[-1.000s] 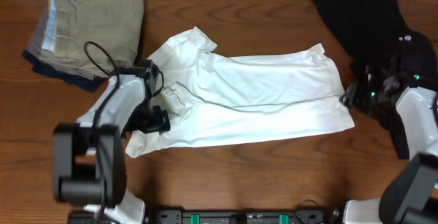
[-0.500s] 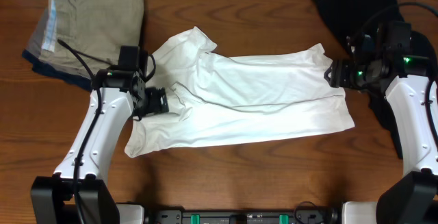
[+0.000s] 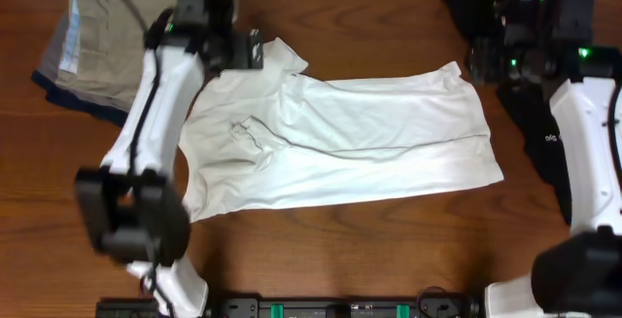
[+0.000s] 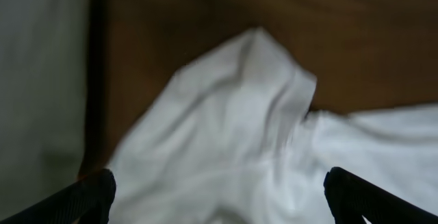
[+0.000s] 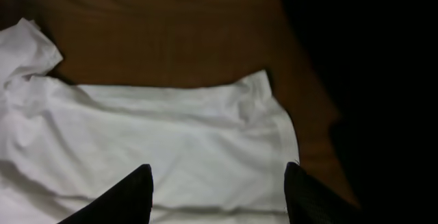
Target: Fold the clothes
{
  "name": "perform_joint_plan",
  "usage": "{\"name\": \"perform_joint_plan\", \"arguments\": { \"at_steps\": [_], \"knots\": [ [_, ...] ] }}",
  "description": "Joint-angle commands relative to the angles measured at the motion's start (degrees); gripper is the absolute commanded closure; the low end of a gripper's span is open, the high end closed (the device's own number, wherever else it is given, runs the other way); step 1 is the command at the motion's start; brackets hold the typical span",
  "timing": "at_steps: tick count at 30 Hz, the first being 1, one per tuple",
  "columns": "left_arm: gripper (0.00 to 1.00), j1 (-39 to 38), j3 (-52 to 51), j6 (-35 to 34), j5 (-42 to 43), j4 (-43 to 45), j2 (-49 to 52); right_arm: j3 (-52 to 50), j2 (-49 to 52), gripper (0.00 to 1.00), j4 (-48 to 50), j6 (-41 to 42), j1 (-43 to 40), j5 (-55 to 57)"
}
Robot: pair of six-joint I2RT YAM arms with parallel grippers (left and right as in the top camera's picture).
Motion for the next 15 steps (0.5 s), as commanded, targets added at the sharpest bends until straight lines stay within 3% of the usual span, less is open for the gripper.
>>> {"name": "perform_joint_plan", "arguments": {
  "at_steps": [1,7,15],
  "knots": [
    [0.02,-0.2,8.6,3.0,0.7,0.4,7.4,1.3,2.8,0.40,0.8,-2.2,1.3,1.1],
    [0.02,-0.2,16.8,5.2,0.7,2.9,17.4,1.3,4.3,0.40,1.3,-2.4,2.4,1.1],
    [0.02,-0.3,17.3,6.8,0.7,6.3,23.8,1.3,4.3,0.41,1.2,-3.0,3.1,1.1]
  ]
}}
